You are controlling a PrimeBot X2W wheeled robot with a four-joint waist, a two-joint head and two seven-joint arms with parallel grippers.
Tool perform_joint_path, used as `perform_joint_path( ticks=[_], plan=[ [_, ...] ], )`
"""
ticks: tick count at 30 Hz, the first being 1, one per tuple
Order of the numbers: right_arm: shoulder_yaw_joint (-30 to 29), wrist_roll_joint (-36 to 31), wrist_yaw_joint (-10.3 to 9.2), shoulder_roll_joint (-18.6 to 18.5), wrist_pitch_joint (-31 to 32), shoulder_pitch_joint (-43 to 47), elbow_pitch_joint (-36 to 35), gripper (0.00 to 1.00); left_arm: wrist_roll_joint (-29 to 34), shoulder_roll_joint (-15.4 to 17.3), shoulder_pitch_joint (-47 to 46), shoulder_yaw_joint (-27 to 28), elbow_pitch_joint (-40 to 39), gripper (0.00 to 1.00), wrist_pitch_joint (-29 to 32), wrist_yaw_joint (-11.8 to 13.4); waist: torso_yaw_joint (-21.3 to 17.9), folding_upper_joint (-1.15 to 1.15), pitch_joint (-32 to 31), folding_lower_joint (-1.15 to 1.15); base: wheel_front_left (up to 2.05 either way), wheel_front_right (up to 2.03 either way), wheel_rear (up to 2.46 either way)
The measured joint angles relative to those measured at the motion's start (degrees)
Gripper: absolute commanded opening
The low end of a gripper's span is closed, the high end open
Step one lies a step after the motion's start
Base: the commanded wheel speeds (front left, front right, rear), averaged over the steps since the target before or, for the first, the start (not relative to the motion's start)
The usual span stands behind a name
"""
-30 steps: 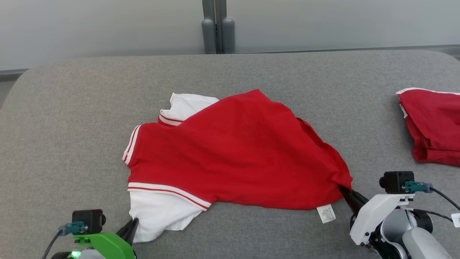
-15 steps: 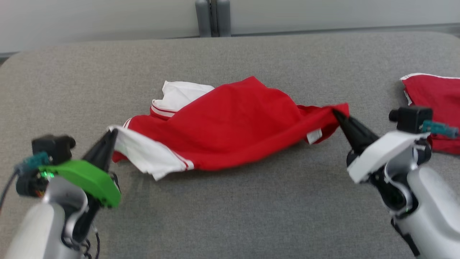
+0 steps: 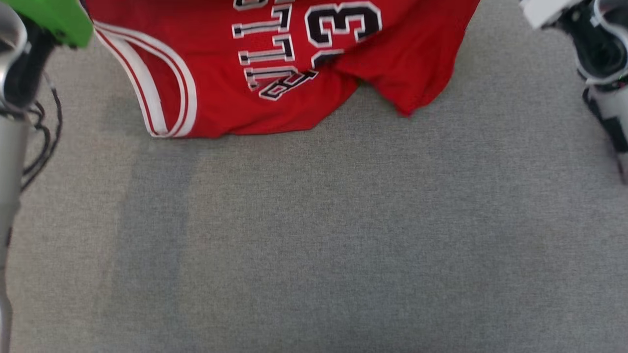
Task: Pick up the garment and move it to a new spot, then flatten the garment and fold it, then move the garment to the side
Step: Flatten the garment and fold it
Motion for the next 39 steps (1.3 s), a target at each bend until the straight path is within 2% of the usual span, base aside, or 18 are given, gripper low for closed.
perform_joint_path(
  ticks=[5, 11, 15, 21, 26, 31, 36, 39],
  plan=[
    [1.83, 2.92, 0.00, -0.82, -1.27, -12.52, 4.71, 0.00, -0.97, 0.46, -13.68, -3.02, 5.90, 0.00, -2.71, -0.01, 0.61, 0.00, 4.39, 0.00, 0.00, 0.00, 0.00],
    [3.99, 4.68, 0.00, -2.53, -3.63, -22.99, 9.36, 0.00, -1.94, 0.15, -26.59, -5.06, 13.03, 0.00, -5.82, -0.01, 1.03, 0.00, 8.16, 0.01, 0.00, 0.00, 0.00],
    [5.76, 6.58, 0.00, -3.42, -5.02, -27.71, 11.81, 0.00, -3.57, -0.47, -33.45, -6.24, 17.64, 0.00, -7.77, -0.01, 0.68, 0.00, 8.97, 0.01, 0.00, 0.00, 0.00],
    [8.95, 9.24, 0.00, -4.95, -7.00, -31.98, 14.21, 0.00, -5.57, -0.87, -39.35, -9.69, 20.57, 0.00, -10.27, -0.01, 0.14, 0.00, 8.05, 0.01, 0.00, 0.00, 0.00],
    [13.39, 11.26, 0.00, -6.04, -7.61, -31.79, 15.36, 0.00, -9.28, -0.75, -39.12, -13.03, 21.64, 0.00, -11.18, -0.01, 0.18, 0.00, 6.83, 0.01, 0.00, 0.00, 0.00],
    [19.04, 14.18, 0.00, -6.15, -6.89, -25.23, 16.08, 0.00, -14.71, -0.08, -32.06, -18.61, 21.41, 0.00, -9.00, -0.01, 0.41, 0.00, 4.79, 0.00, 0.00, 0.00, 0.00],
    [24.91, 17.08, 0.00, -6.69, -6.15, -16.67, 16.07, 0.00, -18.82, 3.09, -23.29, -24.06, 18.92, 0.00, -7.70, -0.01, 0.57, 0.00, 1.99, 0.00, 0.00, 0.00, 0.00],
    [28.65, 19.62, 0.00, -6.94, -5.64, -10.71, 14.78, 0.00, -22.12, 5.66, -15.68, -27.62, 15.80, 0.00, -4.90, -0.01, 0.55, 0.00, -0.43, 0.00, 0.00, 0.00, 0.00]
  ],
)
